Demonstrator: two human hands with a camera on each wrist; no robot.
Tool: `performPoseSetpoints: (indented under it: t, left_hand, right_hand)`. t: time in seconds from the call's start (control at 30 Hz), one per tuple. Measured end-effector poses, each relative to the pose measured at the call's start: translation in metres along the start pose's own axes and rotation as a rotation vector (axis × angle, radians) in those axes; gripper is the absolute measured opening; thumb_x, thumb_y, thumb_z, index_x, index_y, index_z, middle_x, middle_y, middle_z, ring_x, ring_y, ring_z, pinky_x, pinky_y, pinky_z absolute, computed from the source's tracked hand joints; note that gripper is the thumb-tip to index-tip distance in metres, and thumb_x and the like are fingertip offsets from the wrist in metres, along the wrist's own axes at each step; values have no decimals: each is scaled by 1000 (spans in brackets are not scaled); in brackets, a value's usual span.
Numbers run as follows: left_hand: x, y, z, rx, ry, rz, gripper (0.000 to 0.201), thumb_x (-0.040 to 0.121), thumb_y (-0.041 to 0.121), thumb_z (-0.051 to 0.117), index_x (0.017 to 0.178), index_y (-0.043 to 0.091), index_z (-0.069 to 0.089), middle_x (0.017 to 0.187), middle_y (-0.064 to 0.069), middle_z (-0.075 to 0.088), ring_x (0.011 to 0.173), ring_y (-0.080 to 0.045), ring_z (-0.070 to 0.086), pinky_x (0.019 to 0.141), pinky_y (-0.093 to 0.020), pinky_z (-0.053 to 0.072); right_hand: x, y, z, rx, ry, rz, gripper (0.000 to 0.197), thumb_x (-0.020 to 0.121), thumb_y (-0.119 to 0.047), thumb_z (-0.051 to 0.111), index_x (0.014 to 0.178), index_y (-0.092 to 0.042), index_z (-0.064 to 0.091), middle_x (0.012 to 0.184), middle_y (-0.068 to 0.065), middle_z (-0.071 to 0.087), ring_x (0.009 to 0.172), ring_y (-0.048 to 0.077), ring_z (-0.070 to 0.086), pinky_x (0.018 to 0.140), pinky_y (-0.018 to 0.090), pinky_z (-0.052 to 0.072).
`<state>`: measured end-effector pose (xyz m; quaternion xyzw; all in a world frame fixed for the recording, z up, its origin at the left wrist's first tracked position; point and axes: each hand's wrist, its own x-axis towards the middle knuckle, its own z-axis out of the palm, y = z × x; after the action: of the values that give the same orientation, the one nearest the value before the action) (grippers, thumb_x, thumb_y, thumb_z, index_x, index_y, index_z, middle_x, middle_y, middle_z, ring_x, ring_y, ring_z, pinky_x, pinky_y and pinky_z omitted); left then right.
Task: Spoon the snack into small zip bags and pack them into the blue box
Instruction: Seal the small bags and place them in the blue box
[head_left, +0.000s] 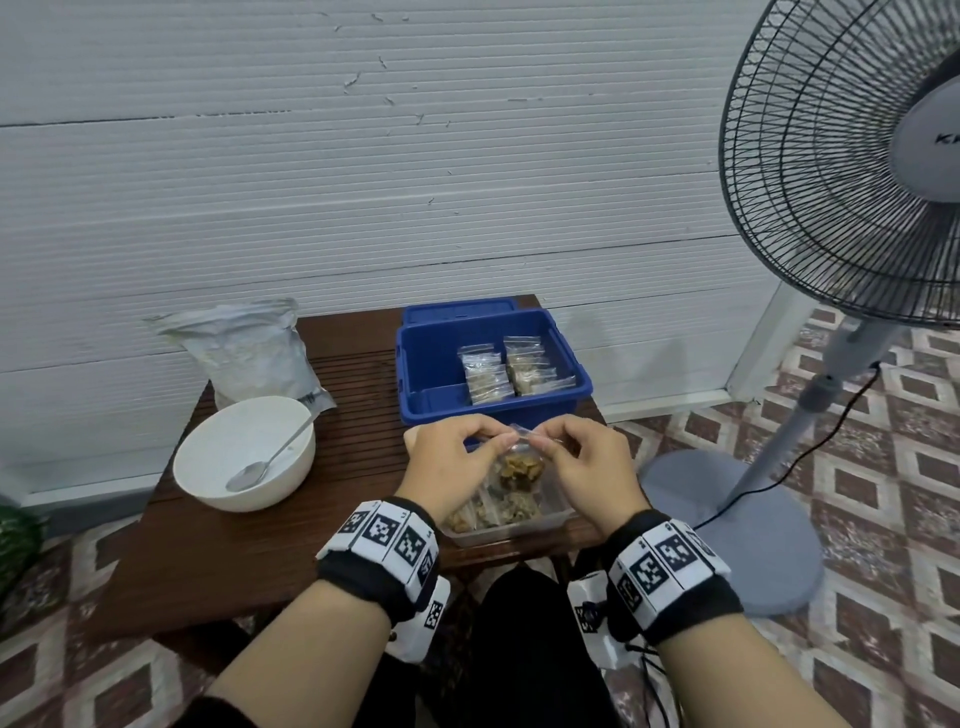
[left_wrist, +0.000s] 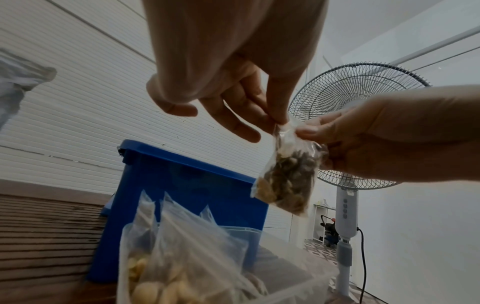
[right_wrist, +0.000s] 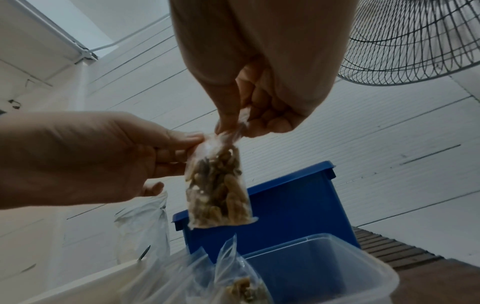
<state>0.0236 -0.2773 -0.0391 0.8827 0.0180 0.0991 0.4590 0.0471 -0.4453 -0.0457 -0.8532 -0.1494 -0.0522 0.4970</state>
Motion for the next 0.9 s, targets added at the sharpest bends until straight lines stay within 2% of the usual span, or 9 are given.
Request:
performPoseSetpoints:
  t: [0.1,0.13,0.23,0.4,0.53,0.6,0.67,0.77,0.9]
  left_hand:
    - [-1,2,-2,2,-23,-9,6,86,34,70,81,35,70,78,23,67,85,24,52,86,-6,19]
    - [0,2,-2,0,-19,-11,4,87,33,69,83,34,71,79,22,67,84,23,52,83,-5,18]
    - [2,1,-3,-2,-5,-31,8,87,36,68,87,31,73,83,19,70,91,11,56,80,-15,16]
    - [6,-6,-5,-43,5,-41,9,86,38,69,77,41,70,81,20,71,95,2,61,108,-42,27]
    - [9,-7,-9,-85,-22,-29,6,83,49,66,79,52,69,80,26,70,90,2,64,102,-53,39]
    - [13,-5,-14,-111,-29,-4,5,83,48,66,82,48,71,81,23,72,89,3,64,100,-51,42]
    - [19,-2,-22,-162,-25,15,5,86,38,69,87,41,73,87,18,73,90,5,64,99,-40,47]
    - [33,-9,-38,-213,32,3,13,89,33,66,99,29,73,100,17,71,97,9,60,94,-24,47]
    - [57,-38,-55,-189,188,-114,17,93,33,61,104,26,71,107,16,68,104,0,59,96,-31,47]
  right_hand:
    - [3,0,-4,-1,-41,-8,18,87,-6,64,84,-22,71,78,-12,66,77,-8,58,67,-1,36]
    - [4,0,-5,2,-59,-14,19,87,-3,63,89,-20,73,82,-9,68,80,-7,58,69,-1,37]
    - [5,1,-10,9,-125,-44,28,87,3,59,100,-17,73,93,-5,70,89,-4,61,75,0,40]
    - [12,1,-12,38,-182,-58,33,89,3,57,108,-20,69,97,-11,69,93,-9,60,81,5,44]
    - [21,-4,-13,-43,-183,-82,16,88,-14,66,99,-23,72,83,-12,69,77,-3,61,68,9,45]
    - [32,-11,-14,-114,-200,-114,11,87,-15,66,93,-20,74,77,-14,66,72,-6,59,64,7,40]
    - [49,-22,-18,-169,-221,-127,11,88,-14,64,91,-18,73,75,-16,63,71,-8,55,65,6,38]
    - [78,-46,-27,-163,-217,-116,9,90,-13,62,87,-17,70,79,-10,64,77,3,56,73,17,43]
    - [124,-66,-31,-324,-304,-118,10,90,-17,63,87,-12,71,83,0,68,80,14,60,74,25,45]
